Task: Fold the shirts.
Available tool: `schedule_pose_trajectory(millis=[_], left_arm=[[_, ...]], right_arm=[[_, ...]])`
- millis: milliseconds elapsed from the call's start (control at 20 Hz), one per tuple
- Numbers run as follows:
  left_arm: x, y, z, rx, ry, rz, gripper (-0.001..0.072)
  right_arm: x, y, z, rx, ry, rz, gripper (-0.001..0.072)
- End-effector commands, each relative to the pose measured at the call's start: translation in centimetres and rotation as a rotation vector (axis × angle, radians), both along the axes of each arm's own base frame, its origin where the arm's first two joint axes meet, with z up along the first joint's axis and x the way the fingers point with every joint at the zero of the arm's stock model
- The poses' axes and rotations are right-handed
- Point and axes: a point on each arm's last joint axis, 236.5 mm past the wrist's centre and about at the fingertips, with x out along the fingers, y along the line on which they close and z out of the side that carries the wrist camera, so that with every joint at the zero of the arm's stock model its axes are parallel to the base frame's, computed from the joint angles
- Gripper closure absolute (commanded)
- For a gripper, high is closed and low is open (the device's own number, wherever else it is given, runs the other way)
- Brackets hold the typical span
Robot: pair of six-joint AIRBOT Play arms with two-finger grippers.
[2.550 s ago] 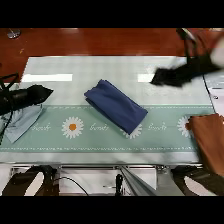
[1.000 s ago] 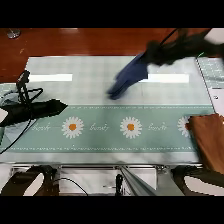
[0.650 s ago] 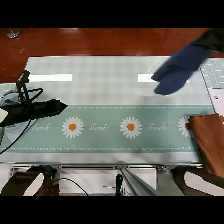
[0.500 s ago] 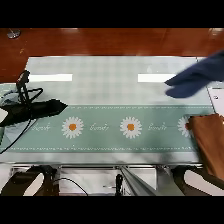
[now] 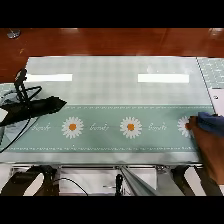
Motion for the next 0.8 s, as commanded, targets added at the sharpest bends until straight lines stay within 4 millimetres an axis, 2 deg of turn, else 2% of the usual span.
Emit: schedule_pose_trajectory(millis=[0,50,100,150,250,300,350,400,450,500,550,600,650,700,750], left_arm=[[1.1,0.0,1.0,-0.034,-0.043,0.037,0.0680],[1.3,0.1,1.1,-0.034,-0.051,0.044,0.0680],[1.3,0.1,1.1,-0.033,-0.051,0.044,0.0680],[1.3,0.1,1.1,-0.033,-0.051,0.044,0.0680],[1.4,0.1,1.2,-0.033,-0.056,0.047,0.0680],[1.8,0.3,1.4,-0.030,-0.074,0.056,0.0680],[2.3,0.4,2.1,-0.017,-0.099,0.046,0.0680],[2.9,0.4,3.1,-0.007,-0.122,0.031,0.0681],[4.0,0.1,4.6,-0.008,-0.143,0.019,0.0681],[5.0,-0.5,6.1,-0.005,-0.160,-0.009,0.0681],[6.1,-1.4,7.8,0.003,-0.178,-0.060,0.0681],[6.9,-2.7,9.3,0.007,-0.184,-0.116,0.0682],[7.6,-4.1,10.9,0.008,-0.198,-0.172,0.0681],[8.3,-5.5,12.3,0.020,-0.238,-0.223,0.0682],[8.8,-6.8,13.5,0.026,-0.279,-0.259,0.0682]], right_arm=[[-10.3,-1.2,-3.3,-0.132,0.232,-0.220,0.0677],[-12.0,-0.9,-4.6,-0.132,0.281,-0.248,0.0474],[-12.9,-0.6,-5.9,-0.119,0.317,-0.252,0.0180],[-13.2,-0.5,-7.0,-0.100,0.342,-0.234,0.0079],[-11.8,-1.2,-7.5,-0.090,0.318,-0.200,0.0081],[-10.0,-1.7,-7.4,-0.080,0.272,-0.173,0.0083],[-7.3,-2.2,-7.2,-0.065,0.191,-0.126,0.0103],[-3.4,-2.0,-6.8,-0.022,0.064,-0.067,0.0175],[2.5,-0.6,-5.9,0.065,-0.139,0.020,0.0434],[9.6,2.5,-3.8,0.176,-0.388,0.184,0.0688],[15.2,5.7,-1.1,0.269,-0.606,0.297,0.0692],[19.3,8.8,1.1,0.344,-0.755,0.382,0.0692],[22.3,12.2,1.9,0.369,-0.819,0.492,0.0692],[24.2,15.4,1.0,0.345,-0.800,0.619,0.0692],[25.3,18.6,-1.2,0.305,-0.729,0.755,0.0692]])
